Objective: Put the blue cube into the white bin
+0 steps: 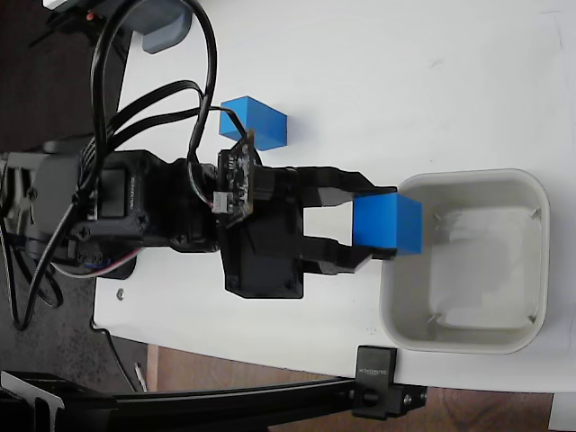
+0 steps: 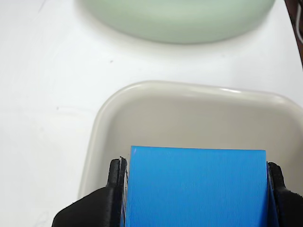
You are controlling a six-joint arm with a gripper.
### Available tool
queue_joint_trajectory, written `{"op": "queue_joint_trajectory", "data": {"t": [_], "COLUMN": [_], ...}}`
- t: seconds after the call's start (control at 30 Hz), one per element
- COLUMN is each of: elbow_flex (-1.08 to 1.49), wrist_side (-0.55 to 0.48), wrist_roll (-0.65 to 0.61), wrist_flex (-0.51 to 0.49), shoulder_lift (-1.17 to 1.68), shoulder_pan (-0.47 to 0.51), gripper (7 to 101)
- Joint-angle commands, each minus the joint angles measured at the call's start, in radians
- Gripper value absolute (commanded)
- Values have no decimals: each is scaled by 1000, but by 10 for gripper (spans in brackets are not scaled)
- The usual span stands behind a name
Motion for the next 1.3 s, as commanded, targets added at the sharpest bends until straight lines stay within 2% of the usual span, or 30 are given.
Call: {"op": "queue_joint_trajectory", "data": {"t": [0.03,0.07,0.13,0.2,0.4,0.53,0.7,0.97,1.13,1.3], "elbow_flex": [-149,-175,-204,-212,-221,-87,291,815,1147,1327], "wrist_side": [-41,-40,-18,-9,-14,-11,12,-9,-17,75], "wrist_roll": [-3,-6,-9,-2,-8,-17,-14,2,38,94], "wrist_flex": [-25,-17,-15,-21,86,110,97,199,268,314], "shoulder_lift": [-32,-52,-77,-87,-66,60,419,948,1397,1632], "shoulder_pan": [15,15,14,14,12,3,-8,-2,-5,-101], "gripper": [503,535,672,1000,1000,1000,1000,1000,1000,1000]}}
